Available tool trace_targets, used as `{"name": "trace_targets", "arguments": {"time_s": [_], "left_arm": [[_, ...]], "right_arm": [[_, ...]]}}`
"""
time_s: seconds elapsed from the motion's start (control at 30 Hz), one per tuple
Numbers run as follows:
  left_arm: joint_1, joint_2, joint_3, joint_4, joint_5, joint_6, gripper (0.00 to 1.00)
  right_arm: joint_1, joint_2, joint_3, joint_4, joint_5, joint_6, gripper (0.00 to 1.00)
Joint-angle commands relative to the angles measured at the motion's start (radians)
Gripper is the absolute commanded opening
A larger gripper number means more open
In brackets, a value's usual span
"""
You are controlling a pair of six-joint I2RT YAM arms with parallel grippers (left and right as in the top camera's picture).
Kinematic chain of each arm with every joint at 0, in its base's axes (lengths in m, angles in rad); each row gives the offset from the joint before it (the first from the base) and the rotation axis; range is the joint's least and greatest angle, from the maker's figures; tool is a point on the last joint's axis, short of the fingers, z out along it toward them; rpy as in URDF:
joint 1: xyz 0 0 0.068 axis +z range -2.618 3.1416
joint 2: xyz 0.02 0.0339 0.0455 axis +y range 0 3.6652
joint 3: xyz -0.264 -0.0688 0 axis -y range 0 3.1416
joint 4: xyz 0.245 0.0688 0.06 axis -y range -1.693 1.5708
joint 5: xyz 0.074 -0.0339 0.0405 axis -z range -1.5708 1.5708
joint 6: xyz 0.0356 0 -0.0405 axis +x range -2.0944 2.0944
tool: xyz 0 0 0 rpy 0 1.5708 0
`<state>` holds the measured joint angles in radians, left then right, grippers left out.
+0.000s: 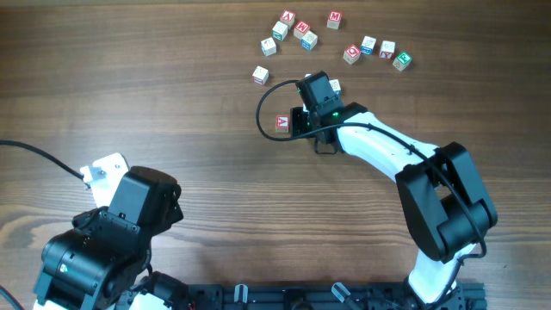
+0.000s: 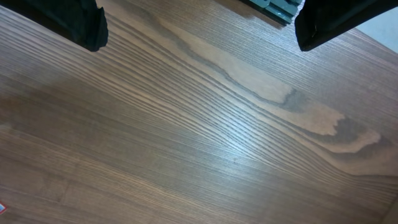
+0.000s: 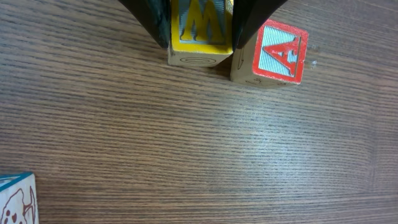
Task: Form a horizontal line
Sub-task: 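Set the W block right of the A block and open the gripper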
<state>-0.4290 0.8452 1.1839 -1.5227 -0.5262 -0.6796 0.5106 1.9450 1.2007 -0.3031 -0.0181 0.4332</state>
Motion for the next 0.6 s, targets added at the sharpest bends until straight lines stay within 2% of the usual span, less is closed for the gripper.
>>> {"name": "trace_targets", "arguments": {"time_s": [0.0,0.23,0.33,0.57], "left_arm": [[0.002,-0.003,-0.002,0.0,-0.002,-0.017,1.0],[0.002,-0.003,-0.002,0.0,-0.002,-0.017,1.0],[0.002,-0.003,-0.002,0.0,-0.002,-0.017,1.0],[0.002,-0.003,-0.002,0.0,-0.002,-0.017,1.0]], "right_arm": [[0.0,0.012,0.013,0.009,-0.023,0.023,0.28],[0.0,0.012,0.013,0.015,-0.029,0.041,0.29],[0.0,0.012,0.013,0.017,-0.036,0.041,0.35],[0.0,0.011,0.013,0.02,-0.037,0.041,0.36]]}}
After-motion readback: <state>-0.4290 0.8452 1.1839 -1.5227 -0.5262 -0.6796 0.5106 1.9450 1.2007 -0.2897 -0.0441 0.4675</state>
